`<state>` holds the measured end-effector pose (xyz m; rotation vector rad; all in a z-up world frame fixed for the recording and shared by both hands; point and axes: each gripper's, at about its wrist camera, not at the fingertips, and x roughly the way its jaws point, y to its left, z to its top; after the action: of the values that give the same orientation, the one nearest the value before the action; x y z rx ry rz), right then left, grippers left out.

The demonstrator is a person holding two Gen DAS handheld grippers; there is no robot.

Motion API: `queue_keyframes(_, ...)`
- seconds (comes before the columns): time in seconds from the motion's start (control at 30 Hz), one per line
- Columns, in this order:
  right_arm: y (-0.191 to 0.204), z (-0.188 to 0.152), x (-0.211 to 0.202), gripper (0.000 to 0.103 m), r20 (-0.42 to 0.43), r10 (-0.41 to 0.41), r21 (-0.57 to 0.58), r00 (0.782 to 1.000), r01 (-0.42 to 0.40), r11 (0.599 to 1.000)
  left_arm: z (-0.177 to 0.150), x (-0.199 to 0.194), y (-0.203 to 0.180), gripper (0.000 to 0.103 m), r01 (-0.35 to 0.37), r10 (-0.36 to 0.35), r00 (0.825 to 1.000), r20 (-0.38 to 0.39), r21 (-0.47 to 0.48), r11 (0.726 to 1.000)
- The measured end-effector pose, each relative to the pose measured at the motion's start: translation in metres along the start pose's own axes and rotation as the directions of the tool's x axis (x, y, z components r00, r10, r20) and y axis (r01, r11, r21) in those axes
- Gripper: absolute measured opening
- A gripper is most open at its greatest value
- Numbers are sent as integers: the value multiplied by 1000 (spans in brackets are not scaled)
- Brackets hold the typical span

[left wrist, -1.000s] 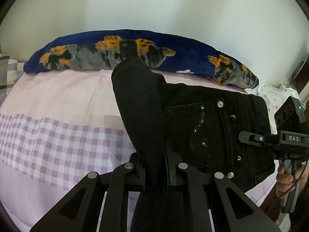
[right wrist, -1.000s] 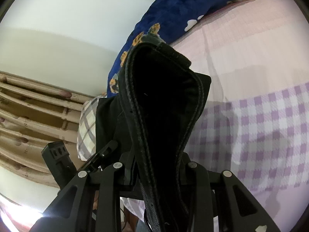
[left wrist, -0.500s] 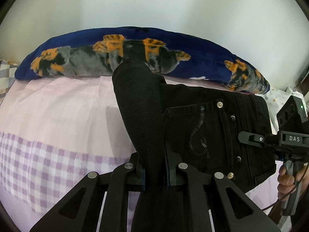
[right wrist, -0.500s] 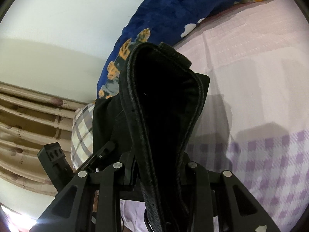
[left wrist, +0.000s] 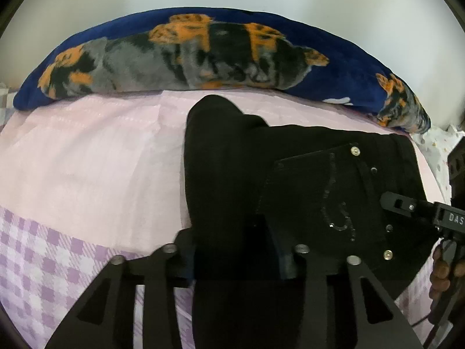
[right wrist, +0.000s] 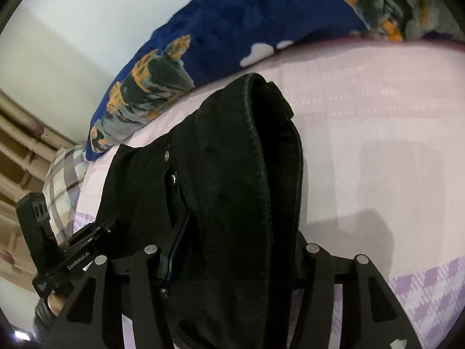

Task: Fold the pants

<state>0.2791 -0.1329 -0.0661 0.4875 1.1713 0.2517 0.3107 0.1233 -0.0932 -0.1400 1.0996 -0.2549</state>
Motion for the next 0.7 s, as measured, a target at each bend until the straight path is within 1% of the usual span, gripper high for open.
queue_keyframes(0.03,1,-2,-1,51,7,-12,-12,1000,12,1000,-1,1,4,53,8,-8,1000,6,-18,1000)
queue_keyframes(0.07,5,-6,-3,51,19,-38,-37,999,39,999,-2,1,7,54,19,-19,1000,14,-35,999)
queue_keyframes(0.1,7,-8,-3,52,25,-54,-52,998,56,997,-3,0,9,54,28,-27,999,22,-32,999)
queue_keyframes(0.13,7,-7,-3,54,31,-67,-59,997,69,996,-4,-1,8,54,21,-21,999,25,-19,1000)
queue_keyframes(0.23,4,-6,-6,57,36,-73,-28,997,74,997,-8,-5,6,57,10,-9,1000,19,-17,1000)
queue_keyframes(0.37,0,-25,-22,62,43,-84,-18,995,85,996,-20,-14,7,57,18,-18,1000,0,-51,999)
queue_keyframes(0.5,-2,-46,-38,66,47,-83,-2,995,83,997,-42,-28,-1,58,-19,19,1000,-6,-8,1000)
queue_keyframes(0.63,1,-63,-53,67,51,-95,-2,994,95,995,-61,-46,-7,58,-50,50,999,-5,-3,999)
queue_keyframes(0.7,4,-70,-62,68,63,-103,-8,993,104,995,-67,-57,-10,58,-78,78,997,-3,-5,997)
